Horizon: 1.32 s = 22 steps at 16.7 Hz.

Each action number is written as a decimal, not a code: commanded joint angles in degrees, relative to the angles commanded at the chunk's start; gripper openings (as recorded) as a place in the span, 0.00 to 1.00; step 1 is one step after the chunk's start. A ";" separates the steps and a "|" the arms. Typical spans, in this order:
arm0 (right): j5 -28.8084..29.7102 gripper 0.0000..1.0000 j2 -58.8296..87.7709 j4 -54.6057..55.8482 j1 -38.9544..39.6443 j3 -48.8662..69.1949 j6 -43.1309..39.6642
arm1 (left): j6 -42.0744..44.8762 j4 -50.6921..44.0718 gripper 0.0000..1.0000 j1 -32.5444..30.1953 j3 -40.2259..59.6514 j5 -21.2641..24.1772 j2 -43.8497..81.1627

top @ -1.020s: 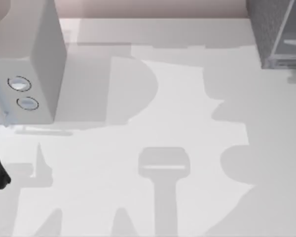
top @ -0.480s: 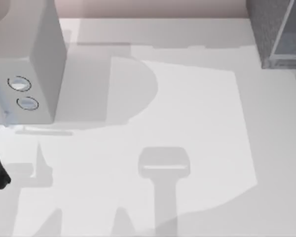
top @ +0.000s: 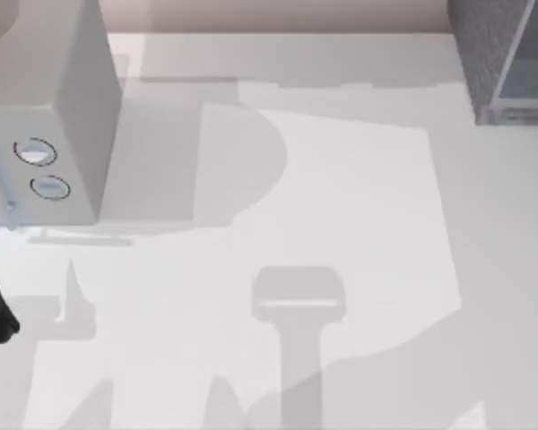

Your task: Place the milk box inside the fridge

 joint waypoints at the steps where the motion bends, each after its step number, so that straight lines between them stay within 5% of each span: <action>1: 0.30 0.00 1.46 -1.86 0.27 3.58 -0.02 | 0.00 0.00 1.00 0.00 0.00 0.00 0.00; 7: 2.35 0.00 8.96 -13.29 1.83 23.50 -0.15 | 0.00 0.00 1.00 0.00 0.00 0.00 0.00; 13: 2.78 0.00 10.22 -15.73 2.18 26.54 -0.17 | 0.00 0.00 1.00 0.00 0.00 0.00 0.00; 22: 2.78 0.68 10.22 -15.73 2.18 26.54 -0.17 | 0.00 0.00 1.00 0.00 0.00 0.00 0.00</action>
